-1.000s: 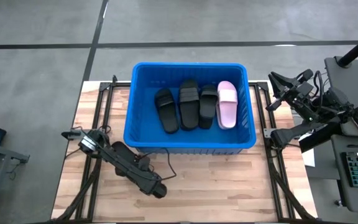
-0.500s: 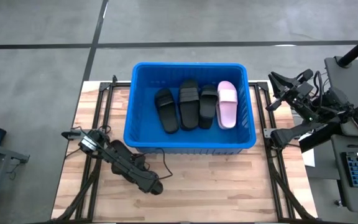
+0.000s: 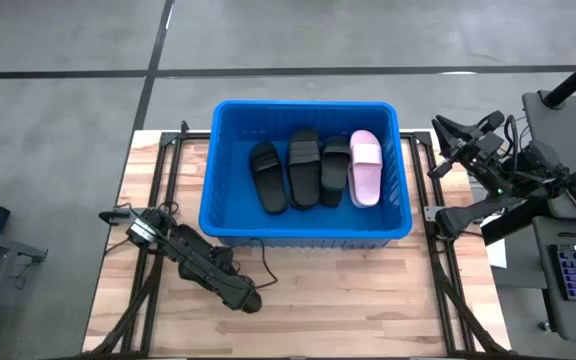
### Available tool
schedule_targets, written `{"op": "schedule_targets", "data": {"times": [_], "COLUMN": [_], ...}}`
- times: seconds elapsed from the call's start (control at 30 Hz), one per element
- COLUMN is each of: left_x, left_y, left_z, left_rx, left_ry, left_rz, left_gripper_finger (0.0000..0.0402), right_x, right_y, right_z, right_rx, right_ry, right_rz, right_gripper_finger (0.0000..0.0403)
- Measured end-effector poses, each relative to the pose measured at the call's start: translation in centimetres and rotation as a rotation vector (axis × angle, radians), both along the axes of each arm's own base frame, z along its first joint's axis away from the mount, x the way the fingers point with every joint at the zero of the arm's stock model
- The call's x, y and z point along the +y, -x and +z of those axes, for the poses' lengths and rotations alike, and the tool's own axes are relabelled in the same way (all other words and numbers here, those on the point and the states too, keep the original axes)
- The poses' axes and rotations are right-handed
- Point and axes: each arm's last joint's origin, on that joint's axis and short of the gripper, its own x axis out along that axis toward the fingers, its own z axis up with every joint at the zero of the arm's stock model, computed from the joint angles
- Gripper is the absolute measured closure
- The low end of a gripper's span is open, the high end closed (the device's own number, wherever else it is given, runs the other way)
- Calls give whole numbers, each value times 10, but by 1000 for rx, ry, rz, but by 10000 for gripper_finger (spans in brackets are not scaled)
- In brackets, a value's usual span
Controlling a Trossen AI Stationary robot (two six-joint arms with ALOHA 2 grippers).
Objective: Pick and place slides into bin
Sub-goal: Put the black slide into the blue bin
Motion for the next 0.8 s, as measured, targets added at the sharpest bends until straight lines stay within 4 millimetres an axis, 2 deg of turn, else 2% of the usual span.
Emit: {"op": "schedule_targets", "data": {"times": [0.17, 0.23, 0.37, 0.5, 0.8], "left_x": [0, 1, 2, 4, -2], "left_y": [1, 2, 4, 7, 3], "left_z": [9, 16, 38, 68, 147], "left_rx": [-22, -34, -76, -173, -650], "left_ry": [29, 60, 166, 273, 572], "left_rz": [-16, -47, -149, -235, -514], "left_gripper_finger": [371, 392, 394, 399, 401], "right_x": [0, 0, 0, 0, 0], "right_y": [0, 0, 0, 0, 0], "right_z": [0, 0, 0, 0, 0], "right_rx": [0, 0, 0, 0, 15], "right_ry": [0, 0, 0, 0, 16], "right_rz": [0, 0, 0, 0, -5], "right_gripper_finger": [359, 359, 359, 359, 359]}}
